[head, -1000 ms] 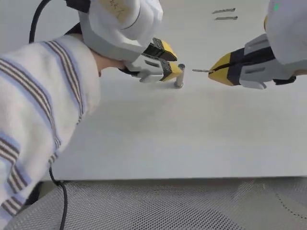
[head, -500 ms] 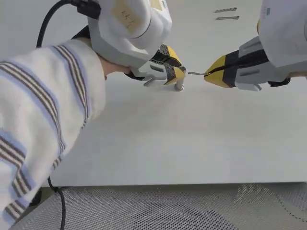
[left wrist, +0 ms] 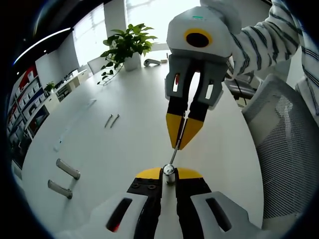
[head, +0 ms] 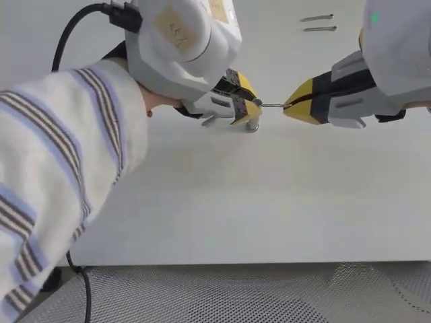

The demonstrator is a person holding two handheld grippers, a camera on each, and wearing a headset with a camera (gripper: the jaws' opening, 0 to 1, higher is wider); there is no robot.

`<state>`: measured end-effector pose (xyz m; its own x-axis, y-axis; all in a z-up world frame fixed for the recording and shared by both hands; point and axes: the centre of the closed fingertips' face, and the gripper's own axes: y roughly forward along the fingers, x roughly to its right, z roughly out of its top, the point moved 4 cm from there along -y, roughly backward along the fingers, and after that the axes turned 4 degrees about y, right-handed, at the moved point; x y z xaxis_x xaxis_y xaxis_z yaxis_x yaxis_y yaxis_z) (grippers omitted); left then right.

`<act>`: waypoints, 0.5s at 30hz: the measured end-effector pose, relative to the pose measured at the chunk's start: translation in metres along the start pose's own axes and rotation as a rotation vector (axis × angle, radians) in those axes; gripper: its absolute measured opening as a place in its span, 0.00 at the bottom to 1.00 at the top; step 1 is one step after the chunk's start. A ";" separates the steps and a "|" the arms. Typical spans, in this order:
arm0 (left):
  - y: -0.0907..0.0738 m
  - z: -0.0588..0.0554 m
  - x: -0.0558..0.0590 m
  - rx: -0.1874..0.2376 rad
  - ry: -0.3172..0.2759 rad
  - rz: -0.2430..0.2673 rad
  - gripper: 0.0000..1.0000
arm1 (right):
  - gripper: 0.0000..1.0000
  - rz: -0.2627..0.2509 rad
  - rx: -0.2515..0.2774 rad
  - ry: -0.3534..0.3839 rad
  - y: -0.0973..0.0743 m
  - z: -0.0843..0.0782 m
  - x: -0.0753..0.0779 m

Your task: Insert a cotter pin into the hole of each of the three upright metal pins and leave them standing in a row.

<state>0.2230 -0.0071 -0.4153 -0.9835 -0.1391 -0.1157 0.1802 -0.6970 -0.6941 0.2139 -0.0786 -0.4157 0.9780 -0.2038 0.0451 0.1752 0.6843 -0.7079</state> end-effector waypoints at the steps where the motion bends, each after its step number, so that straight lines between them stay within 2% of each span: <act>1: 0.000 0.000 0.000 -0.001 0.001 -0.001 0.06 | 0.00 -0.002 0.003 0.000 0.000 0.001 0.000; 5: 0.000 0.000 0.000 -0.001 0.005 -0.002 0.06 | 0.00 -0.003 0.015 0.001 0.004 0.002 0.000; 8: 0.000 -0.001 -0.001 -0.007 -0.001 -0.001 0.06 | 0.00 -0.010 0.005 -0.007 0.010 0.000 0.002; 15: 0.000 0.002 0.000 -0.005 0.013 -0.003 0.06 | 0.00 0.012 0.031 -0.013 0.022 0.011 0.002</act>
<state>0.2233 -0.0088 -0.4138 -0.9842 -0.1279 -0.1228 0.1772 -0.6940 -0.6978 0.2208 -0.0563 -0.4238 0.9814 -0.1863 0.0465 0.1669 0.7080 -0.6862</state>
